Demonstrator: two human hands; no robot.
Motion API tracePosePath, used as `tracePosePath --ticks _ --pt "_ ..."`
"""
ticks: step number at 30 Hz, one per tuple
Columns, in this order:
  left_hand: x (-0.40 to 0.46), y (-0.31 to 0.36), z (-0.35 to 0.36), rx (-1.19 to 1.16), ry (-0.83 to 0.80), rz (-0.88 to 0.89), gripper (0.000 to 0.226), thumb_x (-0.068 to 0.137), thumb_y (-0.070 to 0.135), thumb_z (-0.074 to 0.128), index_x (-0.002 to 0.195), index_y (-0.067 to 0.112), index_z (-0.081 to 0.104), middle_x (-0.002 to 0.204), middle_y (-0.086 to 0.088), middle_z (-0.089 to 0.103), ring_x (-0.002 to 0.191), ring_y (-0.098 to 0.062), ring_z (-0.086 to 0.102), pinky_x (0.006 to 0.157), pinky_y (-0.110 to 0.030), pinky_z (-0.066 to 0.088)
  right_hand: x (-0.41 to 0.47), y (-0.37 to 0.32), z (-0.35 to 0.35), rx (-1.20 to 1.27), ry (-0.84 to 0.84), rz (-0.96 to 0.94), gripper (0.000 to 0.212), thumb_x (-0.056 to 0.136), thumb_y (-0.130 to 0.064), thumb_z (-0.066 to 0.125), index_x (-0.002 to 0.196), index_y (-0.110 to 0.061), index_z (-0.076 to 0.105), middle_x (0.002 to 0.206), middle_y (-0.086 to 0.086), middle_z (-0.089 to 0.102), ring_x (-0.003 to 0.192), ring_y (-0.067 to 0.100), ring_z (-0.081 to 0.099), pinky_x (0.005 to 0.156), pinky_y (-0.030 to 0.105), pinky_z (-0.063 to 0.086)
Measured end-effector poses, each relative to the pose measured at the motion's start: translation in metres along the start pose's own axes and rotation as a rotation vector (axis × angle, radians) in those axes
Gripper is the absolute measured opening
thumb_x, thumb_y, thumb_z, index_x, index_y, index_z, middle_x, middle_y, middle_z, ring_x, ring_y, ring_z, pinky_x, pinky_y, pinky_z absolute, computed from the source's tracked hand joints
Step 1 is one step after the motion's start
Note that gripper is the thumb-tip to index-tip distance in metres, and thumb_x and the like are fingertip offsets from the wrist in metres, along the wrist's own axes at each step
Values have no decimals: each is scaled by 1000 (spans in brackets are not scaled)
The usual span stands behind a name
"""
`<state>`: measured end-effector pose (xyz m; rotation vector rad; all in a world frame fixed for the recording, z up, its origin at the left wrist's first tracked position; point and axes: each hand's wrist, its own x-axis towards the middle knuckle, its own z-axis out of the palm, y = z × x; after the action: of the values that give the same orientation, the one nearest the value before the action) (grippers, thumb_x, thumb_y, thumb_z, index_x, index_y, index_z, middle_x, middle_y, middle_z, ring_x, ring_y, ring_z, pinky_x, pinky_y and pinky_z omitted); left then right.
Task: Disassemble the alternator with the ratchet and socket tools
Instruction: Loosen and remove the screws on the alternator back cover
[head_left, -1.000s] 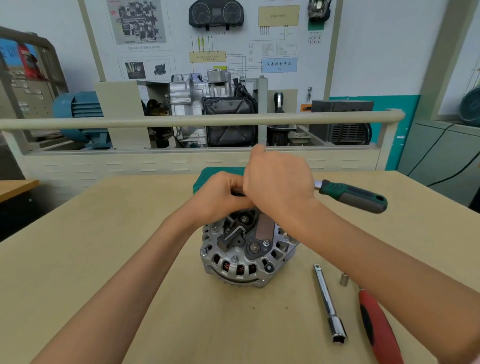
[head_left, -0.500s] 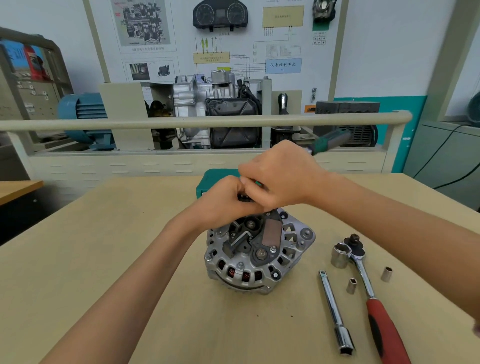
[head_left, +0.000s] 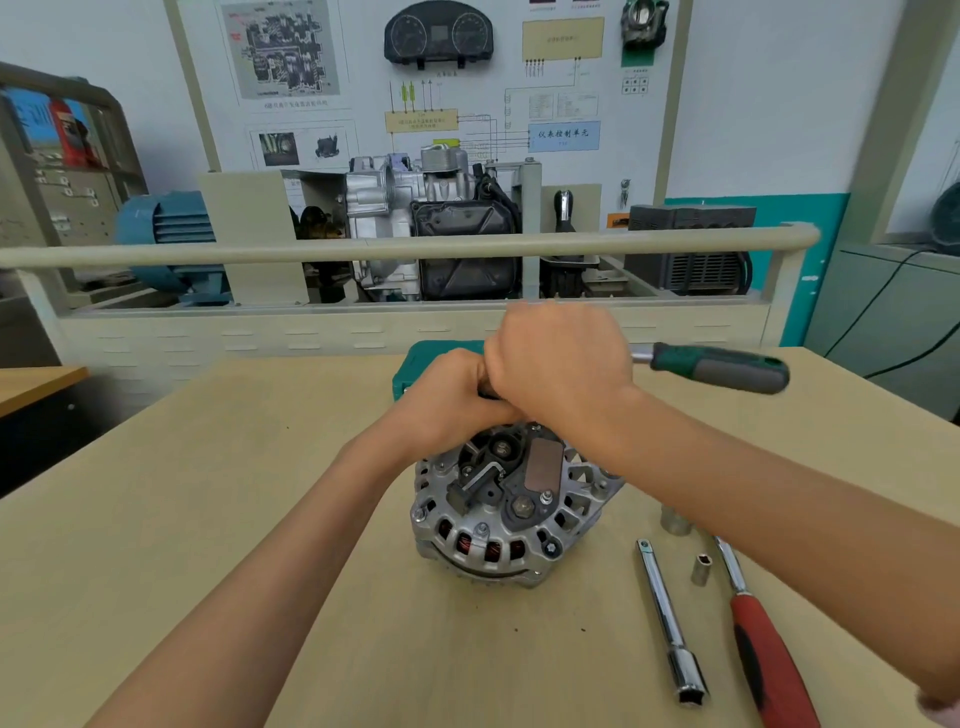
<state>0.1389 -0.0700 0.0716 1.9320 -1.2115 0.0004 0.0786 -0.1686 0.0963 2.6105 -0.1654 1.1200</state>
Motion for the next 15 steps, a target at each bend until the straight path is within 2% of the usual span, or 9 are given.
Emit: tracePosePath --ticks 1,3,5,7,8,10,11,15 --pt "0 0 0 1 3 6 16 76 4 72 63 13 69 71 -15 70 64 -16 59 62 -25 46 0 -2 0 11 -40 45 20 89 -16 44 78 -12 60 71 5 58 51 18 29 43 24 13" --pt "0 0 0 -9 -5 10 25 76 4 72 58 18 65 65 -13 67 59 -11 53 58 -23 42 3 -2 0 24 -70 101 22 90 -16 43 75 -13 59 63 3 45 53 18 30 43 25 14" --pt "-2 -1 0 -33 -19 11 27 78 3 70 58 20 65 59 -2 65 56 -5 50 58 -19 40 2 -2 -1 27 -69 104 26 89 -15 43 64 -17 47 56 1 34 49 17 26 43 24 13" --pt "-3 -1 0 -56 -24 20 31 80 3 68 61 27 65 58 12 65 56 2 53 59 -13 41 0 -1 0 -60 4 57 35 85 -17 50 54 -17 35 53 1 43 42 15 22 42 21 11" --pt "-4 0 0 -67 -25 19 31 80 3 67 62 29 65 59 14 65 57 3 55 59 -12 41 -2 1 -3 -147 61 33 41 78 -22 60 48 -18 34 49 0 48 38 15 21 42 19 9" --pt "-5 1 0 -99 -37 15 32 81 4 67 64 32 66 60 17 66 59 7 57 59 -8 41 -3 2 -8 -233 160 35 45 61 -32 77 37 -22 40 34 -5 43 31 15 21 41 15 7" --pt "-5 2 0 -112 -47 17 34 82 4 66 64 34 65 60 20 65 58 10 56 58 -5 39 -2 4 -7 -232 196 9 44 59 -35 79 35 -21 45 31 -6 40 29 15 24 41 15 9" --pt "-6 3 0 -124 -77 13 24 83 9 67 71 30 66 63 24 66 62 12 57 60 -2 38 -2 15 1 -42 238 -216 41 74 -27 72 40 -15 51 32 0 42 27 19 37 41 16 18"
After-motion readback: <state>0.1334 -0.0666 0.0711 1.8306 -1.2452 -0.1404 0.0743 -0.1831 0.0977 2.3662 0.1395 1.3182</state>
